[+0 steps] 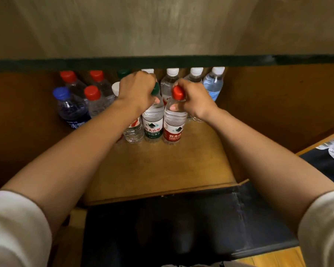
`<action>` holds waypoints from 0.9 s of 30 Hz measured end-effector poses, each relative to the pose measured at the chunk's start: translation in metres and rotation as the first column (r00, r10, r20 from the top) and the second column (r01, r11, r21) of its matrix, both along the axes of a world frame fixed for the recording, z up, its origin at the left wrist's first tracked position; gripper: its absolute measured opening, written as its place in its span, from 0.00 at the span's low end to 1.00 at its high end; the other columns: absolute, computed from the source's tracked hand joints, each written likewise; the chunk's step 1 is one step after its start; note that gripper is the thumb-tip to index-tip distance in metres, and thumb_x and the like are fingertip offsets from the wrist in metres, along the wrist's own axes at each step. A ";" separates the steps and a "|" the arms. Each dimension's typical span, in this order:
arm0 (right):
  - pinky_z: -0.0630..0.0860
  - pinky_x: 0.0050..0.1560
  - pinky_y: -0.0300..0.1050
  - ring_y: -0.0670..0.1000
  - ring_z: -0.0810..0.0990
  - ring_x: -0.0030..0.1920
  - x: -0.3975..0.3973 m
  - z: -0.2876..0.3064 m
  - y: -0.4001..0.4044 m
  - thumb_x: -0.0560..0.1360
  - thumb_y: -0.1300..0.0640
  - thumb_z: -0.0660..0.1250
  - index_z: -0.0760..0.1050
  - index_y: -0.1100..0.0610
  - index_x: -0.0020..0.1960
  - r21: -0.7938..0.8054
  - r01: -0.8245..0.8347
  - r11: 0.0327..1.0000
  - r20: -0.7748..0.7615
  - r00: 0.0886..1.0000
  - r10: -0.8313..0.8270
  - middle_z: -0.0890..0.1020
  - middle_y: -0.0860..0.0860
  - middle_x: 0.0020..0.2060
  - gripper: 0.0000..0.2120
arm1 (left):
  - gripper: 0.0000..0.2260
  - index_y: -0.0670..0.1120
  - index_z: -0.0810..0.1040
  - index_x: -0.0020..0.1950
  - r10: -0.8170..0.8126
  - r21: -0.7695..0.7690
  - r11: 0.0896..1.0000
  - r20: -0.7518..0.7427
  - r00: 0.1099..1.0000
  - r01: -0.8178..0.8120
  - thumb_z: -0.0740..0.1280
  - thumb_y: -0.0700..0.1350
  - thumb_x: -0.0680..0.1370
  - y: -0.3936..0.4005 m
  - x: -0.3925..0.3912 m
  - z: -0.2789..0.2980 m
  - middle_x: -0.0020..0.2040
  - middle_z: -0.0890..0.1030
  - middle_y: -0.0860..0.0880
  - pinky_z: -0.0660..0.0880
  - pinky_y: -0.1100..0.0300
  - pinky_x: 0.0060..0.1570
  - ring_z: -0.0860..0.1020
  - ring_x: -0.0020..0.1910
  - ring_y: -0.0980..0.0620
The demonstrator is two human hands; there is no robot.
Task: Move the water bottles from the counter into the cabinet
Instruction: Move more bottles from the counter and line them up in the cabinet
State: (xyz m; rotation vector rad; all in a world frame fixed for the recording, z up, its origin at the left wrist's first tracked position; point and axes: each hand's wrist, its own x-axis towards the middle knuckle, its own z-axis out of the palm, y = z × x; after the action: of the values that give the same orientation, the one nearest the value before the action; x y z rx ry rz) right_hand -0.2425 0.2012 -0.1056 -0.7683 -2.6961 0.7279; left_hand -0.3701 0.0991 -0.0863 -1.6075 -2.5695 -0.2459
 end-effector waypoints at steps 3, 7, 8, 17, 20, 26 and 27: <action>0.66 0.51 0.41 0.57 0.76 0.55 -0.007 -0.002 0.007 0.66 0.54 0.76 0.71 0.60 0.57 0.005 0.060 0.998 -0.037 0.998 -0.060 0.79 0.57 0.54 0.24 | 0.18 0.44 0.76 0.55 -0.007 -0.020 1.000 -0.029 1.000 0.006 0.73 0.51 0.70 -0.001 -0.001 0.002 0.51 0.80 0.41 0.70 0.53 0.42 0.78 0.52 0.39; 0.68 0.54 0.43 0.57 0.76 0.58 -0.012 -0.005 0.008 0.65 0.54 0.77 0.71 0.58 0.60 -0.005 0.092 0.996 -0.062 0.994 -0.092 0.78 0.57 0.57 0.28 | 0.20 0.44 0.75 0.56 0.010 -0.056 0.998 -0.009 1.000 -0.010 0.74 0.53 0.69 -0.003 -0.003 0.005 0.51 0.80 0.42 0.68 0.54 0.41 0.78 0.51 0.40; 0.68 0.56 0.44 0.57 0.75 0.59 -0.012 -0.004 0.007 0.65 0.54 0.77 0.71 0.58 0.60 -0.019 0.090 0.996 -0.071 0.993 -0.091 0.78 0.57 0.57 0.28 | 0.21 0.44 0.75 0.56 0.004 -0.065 0.998 0.017 1.000 -0.003 0.74 0.53 0.69 -0.003 -0.004 0.006 0.52 0.79 0.42 0.69 0.54 0.42 0.78 0.51 0.40; 0.70 0.59 0.49 0.58 0.75 0.59 -0.005 0.001 0.005 0.74 0.57 0.69 0.67 0.60 0.64 -0.028 0.068 0.997 -0.027 0.997 -0.069 0.77 0.59 0.59 0.21 | 0.21 0.49 0.75 0.62 -0.112 -0.014 0.993 0.245 0.963 0.119 0.74 0.44 0.70 -0.009 -0.011 0.007 0.60 0.78 0.44 0.73 0.46 0.58 0.75 0.60 0.42; 0.71 0.59 0.50 0.58 0.75 0.59 -0.005 0.000 0.003 0.73 0.56 0.69 0.67 0.59 0.63 -0.029 0.083 0.996 -0.040 0.996 -0.084 0.77 0.58 0.59 0.21 | 0.19 0.47 0.76 0.59 -0.098 0.031 0.995 0.227 0.969 0.094 0.74 0.45 0.69 -0.011 -0.009 0.005 0.56 0.80 0.43 0.74 0.49 0.55 0.77 0.56 0.42; 0.71 0.61 0.50 0.58 0.74 0.60 -0.002 0.001 0.005 0.73 0.57 0.70 0.67 0.60 0.63 -0.072 0.057 0.996 -0.061 0.996 -0.061 0.76 0.58 0.60 0.22 | 0.17 0.46 0.77 0.56 -0.105 0.064 0.994 0.206 0.973 0.094 0.74 0.46 0.69 -0.012 -0.007 0.003 0.55 0.80 0.43 0.73 0.50 0.53 0.77 0.55 0.42; 0.72 0.61 0.50 0.58 0.74 0.60 -0.002 0.001 0.006 0.73 0.57 0.70 0.68 0.60 0.63 -0.077 0.056 0.996 -0.066 0.996 -0.061 0.76 0.58 0.60 0.22 | 0.17 0.46 0.77 0.56 -0.104 0.065 0.994 0.200 0.974 0.093 0.74 0.46 0.69 -0.012 -0.007 0.003 0.55 0.80 0.43 0.73 0.50 0.53 0.77 0.55 0.42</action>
State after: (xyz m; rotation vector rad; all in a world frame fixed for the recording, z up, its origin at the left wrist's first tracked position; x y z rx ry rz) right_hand -0.2446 0.2071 -0.1048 -0.8208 -2.5872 0.8295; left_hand -0.3768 0.0874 -0.0831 -1.7778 -2.6023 -0.5113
